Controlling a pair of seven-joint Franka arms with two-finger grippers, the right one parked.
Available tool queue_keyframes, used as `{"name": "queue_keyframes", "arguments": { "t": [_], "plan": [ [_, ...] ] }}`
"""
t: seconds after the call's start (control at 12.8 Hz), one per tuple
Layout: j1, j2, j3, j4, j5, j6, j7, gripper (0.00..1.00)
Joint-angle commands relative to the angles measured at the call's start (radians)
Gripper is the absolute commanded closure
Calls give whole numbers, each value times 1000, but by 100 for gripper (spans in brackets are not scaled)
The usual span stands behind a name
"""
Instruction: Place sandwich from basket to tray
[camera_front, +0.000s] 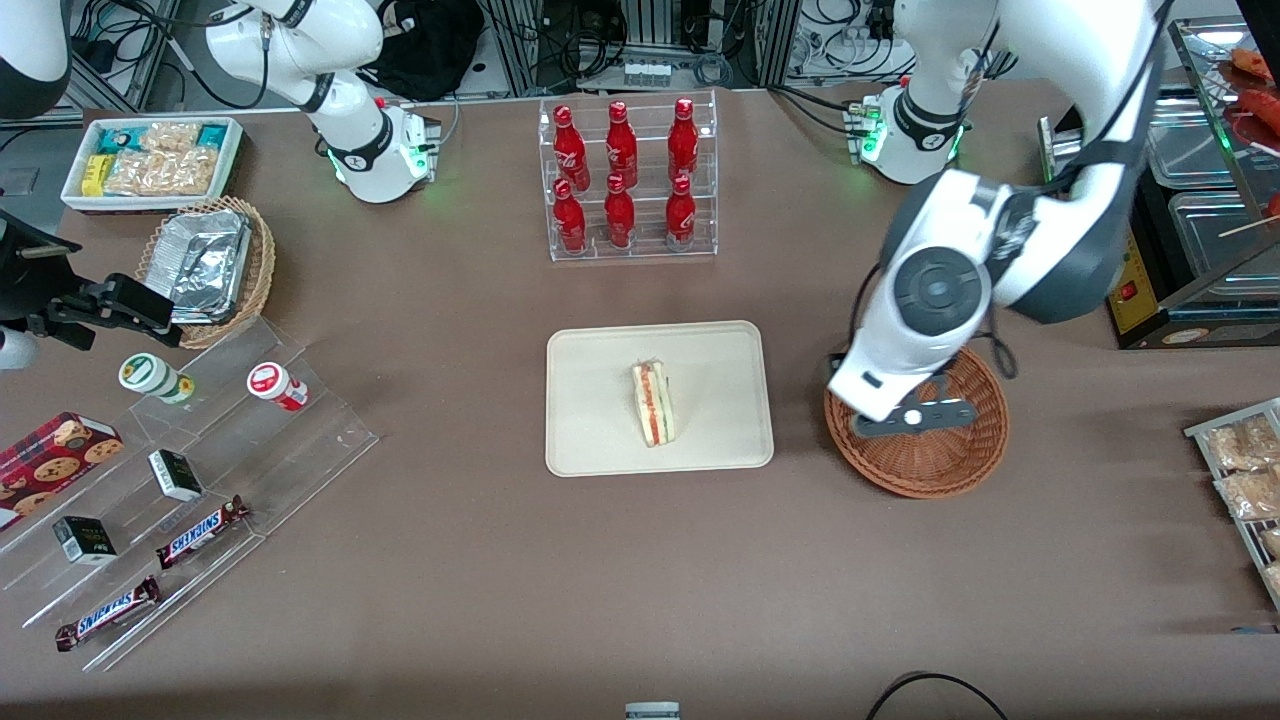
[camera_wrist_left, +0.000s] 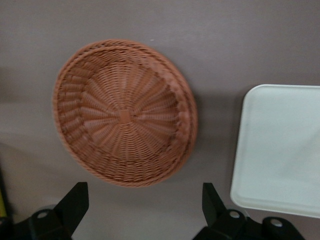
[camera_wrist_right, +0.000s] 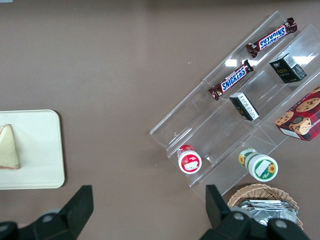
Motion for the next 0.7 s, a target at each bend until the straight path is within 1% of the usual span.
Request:
{"name": "queue_keyframes", "arguments": {
  "t": [0.0,0.16,0.31,0.47,0.63],
  "plan": [
    [69,-99,-10,-98,-11,3,93,0],
    [123,-147,-10,-119,-63,-9,162,0],
    [170,-185,-8,-129,-88,-50,246,0],
    [206,-224,-4,-129,-138,-99,329,0],
    [194,-262,67,-127,-155,-139,349,0]
  ]
}}
